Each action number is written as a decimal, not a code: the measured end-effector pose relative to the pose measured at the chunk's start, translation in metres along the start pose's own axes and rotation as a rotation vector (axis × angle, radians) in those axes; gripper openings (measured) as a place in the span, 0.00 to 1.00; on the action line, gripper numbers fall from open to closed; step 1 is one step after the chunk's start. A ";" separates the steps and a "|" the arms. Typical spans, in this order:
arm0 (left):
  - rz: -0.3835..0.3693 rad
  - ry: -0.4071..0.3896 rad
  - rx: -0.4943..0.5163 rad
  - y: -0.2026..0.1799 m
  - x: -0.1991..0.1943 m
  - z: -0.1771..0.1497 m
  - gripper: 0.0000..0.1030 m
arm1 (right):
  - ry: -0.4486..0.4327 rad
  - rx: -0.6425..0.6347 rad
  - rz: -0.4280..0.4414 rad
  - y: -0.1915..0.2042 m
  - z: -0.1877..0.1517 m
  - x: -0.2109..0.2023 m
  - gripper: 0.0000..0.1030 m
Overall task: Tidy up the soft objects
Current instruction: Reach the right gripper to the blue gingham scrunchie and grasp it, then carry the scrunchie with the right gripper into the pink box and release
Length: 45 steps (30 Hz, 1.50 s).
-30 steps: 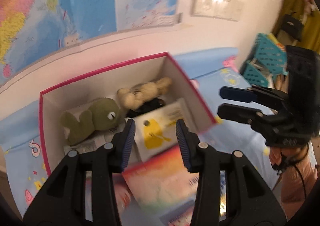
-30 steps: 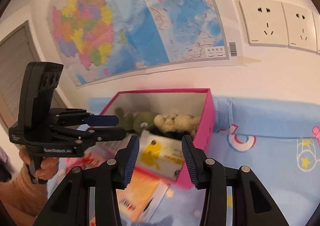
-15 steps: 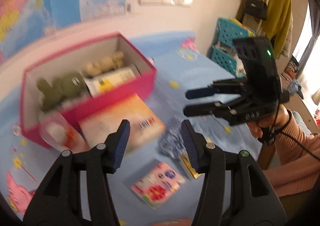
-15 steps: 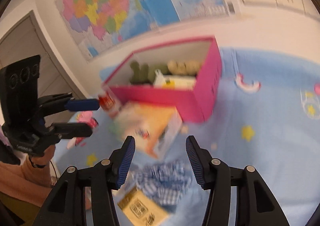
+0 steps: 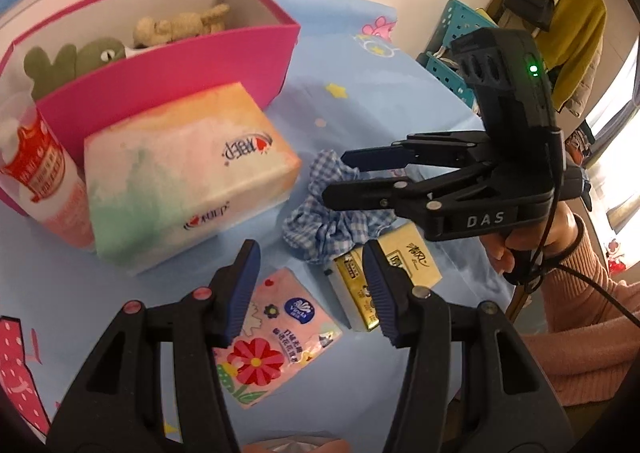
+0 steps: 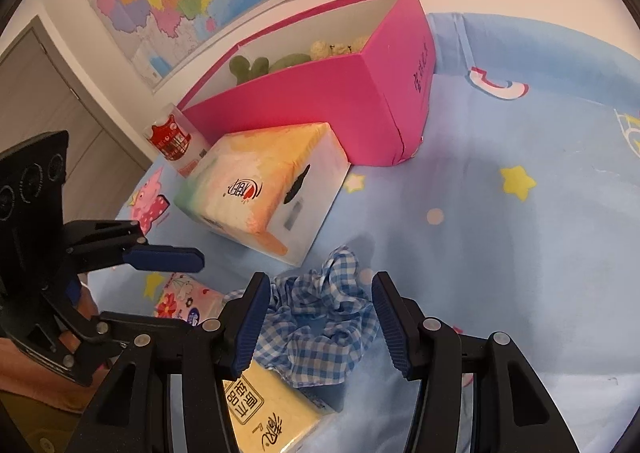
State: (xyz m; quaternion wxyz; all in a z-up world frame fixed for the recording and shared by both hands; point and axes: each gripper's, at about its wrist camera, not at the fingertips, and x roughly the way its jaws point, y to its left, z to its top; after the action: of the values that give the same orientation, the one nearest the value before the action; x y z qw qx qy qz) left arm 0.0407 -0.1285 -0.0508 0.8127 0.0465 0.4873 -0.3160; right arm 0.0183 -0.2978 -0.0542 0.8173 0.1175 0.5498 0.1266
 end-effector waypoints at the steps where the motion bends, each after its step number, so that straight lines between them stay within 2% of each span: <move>1: 0.001 0.004 -0.004 0.000 0.001 -0.002 0.53 | -0.001 0.001 0.000 0.000 0.000 0.001 0.52; 4: -0.008 0.015 -0.021 0.003 0.005 0.000 0.53 | 0.001 -0.005 0.000 0.000 0.000 0.001 0.52; 6: -0.013 0.019 -0.029 0.003 0.009 0.000 0.53 | 0.004 -0.011 0.001 0.000 -0.001 0.002 0.46; 9: -0.017 0.028 -0.035 0.003 0.013 -0.001 0.53 | 0.012 -0.021 -0.006 0.001 0.000 0.003 0.32; 11: -0.018 0.035 -0.039 0.002 0.016 0.000 0.53 | 0.007 -0.028 -0.010 0.002 -0.001 0.002 0.18; 13: -0.023 0.041 -0.042 0.002 0.020 0.001 0.53 | -0.005 -0.034 -0.014 0.002 0.000 -0.001 0.14; 26: -0.103 0.027 -0.051 0.000 0.020 0.008 0.53 | -0.128 -0.060 0.039 0.016 0.009 -0.046 0.11; 35: -0.148 -0.060 -0.039 -0.003 -0.005 0.021 0.53 | -0.207 -0.132 0.076 0.041 0.023 -0.075 0.11; 38: -0.139 -0.100 -0.047 0.000 -0.019 0.029 0.42 | -0.234 -0.153 0.079 0.044 0.035 -0.082 0.11; 45: -0.062 -0.161 -0.069 0.017 -0.037 0.068 0.39 | -0.294 -0.194 0.078 0.050 0.072 -0.087 0.11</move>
State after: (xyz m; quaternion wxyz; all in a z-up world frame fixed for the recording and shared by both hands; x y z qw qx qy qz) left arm 0.0902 -0.1234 0.0105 0.8402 -0.0219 0.4323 -0.3267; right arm 0.0494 -0.2843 0.0647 0.8907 0.0765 0.4048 0.1920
